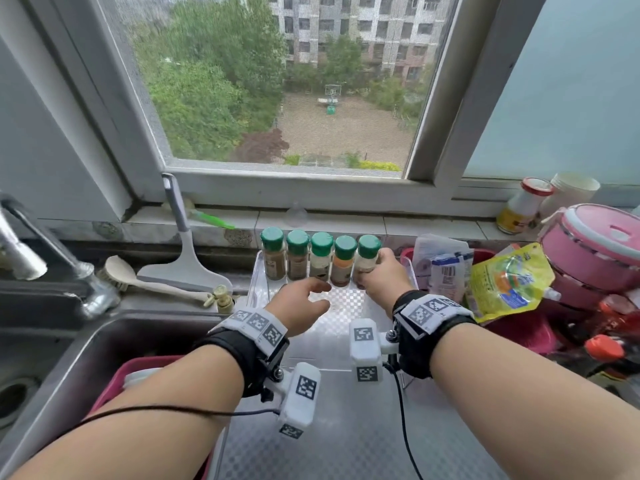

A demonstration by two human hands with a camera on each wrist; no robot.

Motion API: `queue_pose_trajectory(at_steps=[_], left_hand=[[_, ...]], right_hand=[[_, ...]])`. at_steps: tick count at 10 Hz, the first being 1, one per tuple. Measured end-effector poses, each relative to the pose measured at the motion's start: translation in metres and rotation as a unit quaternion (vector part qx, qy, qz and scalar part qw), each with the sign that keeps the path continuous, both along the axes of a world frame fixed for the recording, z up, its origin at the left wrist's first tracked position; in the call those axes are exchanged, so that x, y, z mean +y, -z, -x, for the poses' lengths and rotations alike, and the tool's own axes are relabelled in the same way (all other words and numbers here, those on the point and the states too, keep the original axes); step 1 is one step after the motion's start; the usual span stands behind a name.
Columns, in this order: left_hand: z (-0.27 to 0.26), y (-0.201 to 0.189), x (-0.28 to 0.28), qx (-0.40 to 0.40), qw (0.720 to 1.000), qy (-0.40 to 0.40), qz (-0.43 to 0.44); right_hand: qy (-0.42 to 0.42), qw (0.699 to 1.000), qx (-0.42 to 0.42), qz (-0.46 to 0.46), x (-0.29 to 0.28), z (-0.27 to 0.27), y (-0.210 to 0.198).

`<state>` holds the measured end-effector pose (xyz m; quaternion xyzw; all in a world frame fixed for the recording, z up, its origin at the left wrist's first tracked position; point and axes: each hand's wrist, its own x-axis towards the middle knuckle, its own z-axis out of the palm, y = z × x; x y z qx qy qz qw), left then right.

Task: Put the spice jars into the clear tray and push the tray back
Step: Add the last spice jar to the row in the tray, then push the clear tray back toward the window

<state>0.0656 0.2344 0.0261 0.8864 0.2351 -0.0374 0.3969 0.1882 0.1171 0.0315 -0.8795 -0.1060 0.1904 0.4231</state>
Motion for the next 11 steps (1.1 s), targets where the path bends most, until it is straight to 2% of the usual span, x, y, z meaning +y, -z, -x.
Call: queue_pose_trajectory(at_steps=[3,5,6,7,8,9,10,11], left_hand=[[0.012,-0.005,0.008,-0.021,1.0,-0.005,-0.008],[0.022,-0.02,0.007,-0.044,0.999,-0.025,-0.004],[0.032,-0.023,0.01,-0.028,0.991,-0.112,-0.062],[0.046,-0.022,0.01,0.032,0.972,-0.22,-0.077],[0.058,-0.016,0.01,0.076,0.96,-0.27,0.006],[0.06,-0.007,0.01,0.099,0.951,-0.286,0.056],[0.062,-0.002,0.006,0.093,0.948,-0.294,0.084],[0.062,0.002,0.004,0.081,0.947,-0.287,0.12]], right_hand=[[0.013,1.0,0.016,0.005,-0.021,0.008,-0.001],[0.034,0.999,0.014,0.001,-0.042,0.02,-0.018],[0.058,0.997,-0.016,0.05,-0.05,0.03,-0.023],[0.103,0.987,0.002,0.121,-0.062,0.037,-0.016],[0.149,0.978,0.076,0.126,-0.07,0.043,0.004],[0.139,0.981,0.093,0.101,-0.073,0.041,0.031],[0.139,0.985,0.095,0.039,-0.078,0.039,0.046],[0.176,0.973,0.145,-0.033,-0.079,0.061,0.018]])
